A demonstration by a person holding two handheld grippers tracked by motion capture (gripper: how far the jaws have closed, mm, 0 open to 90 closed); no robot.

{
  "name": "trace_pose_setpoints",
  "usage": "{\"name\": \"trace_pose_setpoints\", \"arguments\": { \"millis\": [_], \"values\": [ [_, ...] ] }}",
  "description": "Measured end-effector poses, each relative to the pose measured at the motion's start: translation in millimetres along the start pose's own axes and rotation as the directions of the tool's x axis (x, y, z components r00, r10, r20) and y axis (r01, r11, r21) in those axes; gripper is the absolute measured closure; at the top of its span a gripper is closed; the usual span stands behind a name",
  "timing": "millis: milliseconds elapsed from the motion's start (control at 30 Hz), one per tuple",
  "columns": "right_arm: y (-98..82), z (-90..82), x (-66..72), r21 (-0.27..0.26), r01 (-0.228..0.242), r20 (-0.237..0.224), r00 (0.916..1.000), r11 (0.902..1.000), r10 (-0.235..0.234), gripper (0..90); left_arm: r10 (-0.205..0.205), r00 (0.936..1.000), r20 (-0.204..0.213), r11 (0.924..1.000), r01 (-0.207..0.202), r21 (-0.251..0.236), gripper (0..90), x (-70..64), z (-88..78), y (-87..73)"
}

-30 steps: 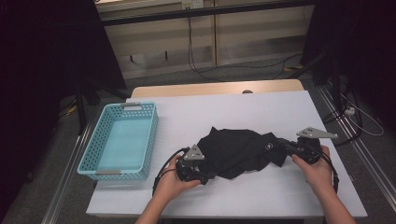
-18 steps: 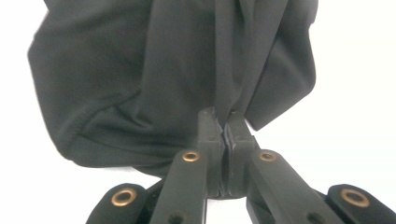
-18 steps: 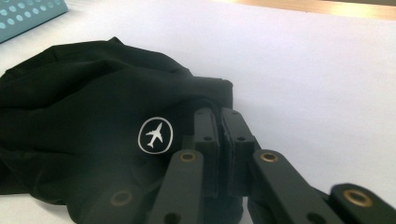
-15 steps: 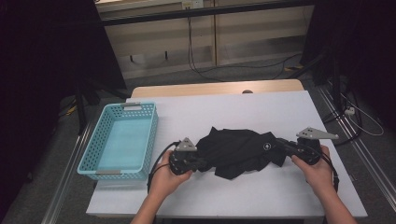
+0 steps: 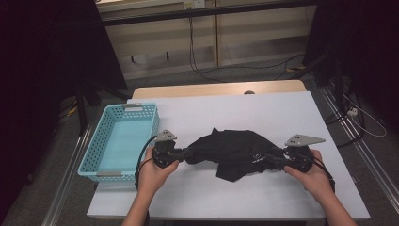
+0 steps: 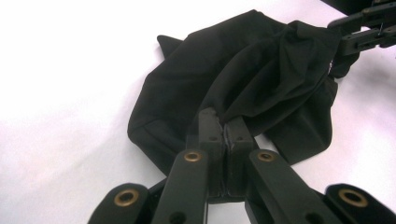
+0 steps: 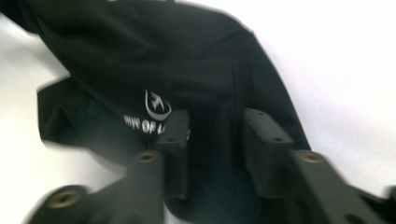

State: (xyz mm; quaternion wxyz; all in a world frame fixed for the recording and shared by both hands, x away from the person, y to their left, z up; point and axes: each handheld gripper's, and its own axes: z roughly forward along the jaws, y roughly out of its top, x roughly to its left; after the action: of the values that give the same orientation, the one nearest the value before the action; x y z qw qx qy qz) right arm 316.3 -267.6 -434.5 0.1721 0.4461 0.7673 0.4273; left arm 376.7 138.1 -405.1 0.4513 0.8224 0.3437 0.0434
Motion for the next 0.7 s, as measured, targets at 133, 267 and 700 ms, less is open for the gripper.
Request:
{"name": "trace_pose_setpoints", "arguments": {
  "millis": [133, 267, 700],
  "values": [
    [7.6, -2.2, -1.1, -0.039, -0.035, 0.004, 0.9994, 0.9986, 0.035, 42.4, -0.006, 1.0000, -0.002, 1.0000, 0.006, -0.001, 88.4, 2.2, 1.4, 1.2],
    [11.4, 4.7, -5.4, -0.054, -0.070, 0.029, 0.9970, 0.9961, 0.071, 43.2, -0.009, 0.9999, -0.008, 1.0000, 0.009, 0.003, 88.5, 4.3, 4.7, 1.2],
    [6.3, 19.3, 1.5, 0.049, -0.032, -0.076, 0.9965, 0.9983, 0.035, 84.1, -0.005, 0.9998, -0.019, 1.0000, 0.005, 0.007, 88.5, 5.0, 3.0, 2.3]
  ]
}}
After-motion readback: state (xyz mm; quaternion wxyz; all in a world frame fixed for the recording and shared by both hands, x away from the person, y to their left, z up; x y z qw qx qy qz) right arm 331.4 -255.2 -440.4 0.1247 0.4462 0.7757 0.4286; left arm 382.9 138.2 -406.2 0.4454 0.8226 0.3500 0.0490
